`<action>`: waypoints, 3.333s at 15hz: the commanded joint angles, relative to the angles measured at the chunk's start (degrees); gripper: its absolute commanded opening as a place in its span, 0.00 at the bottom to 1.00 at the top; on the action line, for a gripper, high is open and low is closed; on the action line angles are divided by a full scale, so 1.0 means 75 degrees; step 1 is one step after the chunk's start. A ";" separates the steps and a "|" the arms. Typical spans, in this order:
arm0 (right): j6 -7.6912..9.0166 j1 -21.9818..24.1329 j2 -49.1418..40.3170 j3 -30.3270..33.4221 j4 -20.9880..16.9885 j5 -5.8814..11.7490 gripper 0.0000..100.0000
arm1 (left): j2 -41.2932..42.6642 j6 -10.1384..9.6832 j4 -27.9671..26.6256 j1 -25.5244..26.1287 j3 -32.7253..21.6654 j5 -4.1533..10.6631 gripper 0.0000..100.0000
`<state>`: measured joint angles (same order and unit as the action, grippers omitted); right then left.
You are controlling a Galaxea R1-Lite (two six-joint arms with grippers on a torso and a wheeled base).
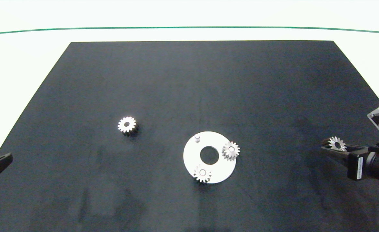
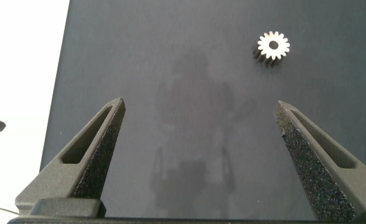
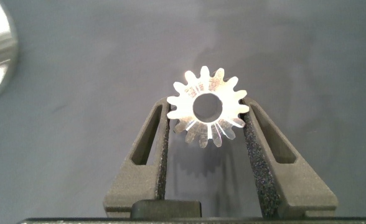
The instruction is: Remove an incorrectly installed larger gear and replace it with the correct smaller gear
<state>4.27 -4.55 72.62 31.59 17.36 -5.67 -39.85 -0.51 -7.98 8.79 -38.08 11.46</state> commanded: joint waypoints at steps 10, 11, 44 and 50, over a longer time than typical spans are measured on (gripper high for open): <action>0.0345 -0.2769 0.0126 0.1660 -0.1389 0.0029 0.22 | 0.0743 0.0010 -0.0002 0.0000 0.0086 0.0019 1.00; 0.0345 -0.2933 0.0337 0.1800 -0.1354 0.0100 0.22 | 0.0802 0.0010 -0.0002 0.0000 0.0039 0.0019 1.00; 0.0802 -0.5394 0.5071 0.7753 -0.4119 0.1506 0.22 | 0.1880 -0.0002 -0.0013 0.0035 -0.0348 0.0031 1.00; 0.0908 -0.5452 0.5165 0.7753 -0.4131 0.1740 0.22 | 0.1892 -0.0002 -0.0013 0.0035 -0.0348 0.0042 1.00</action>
<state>11.02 -45.42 111.25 89.77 -13.53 7.41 -25.55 -0.49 -8.05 9.06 -40.70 11.61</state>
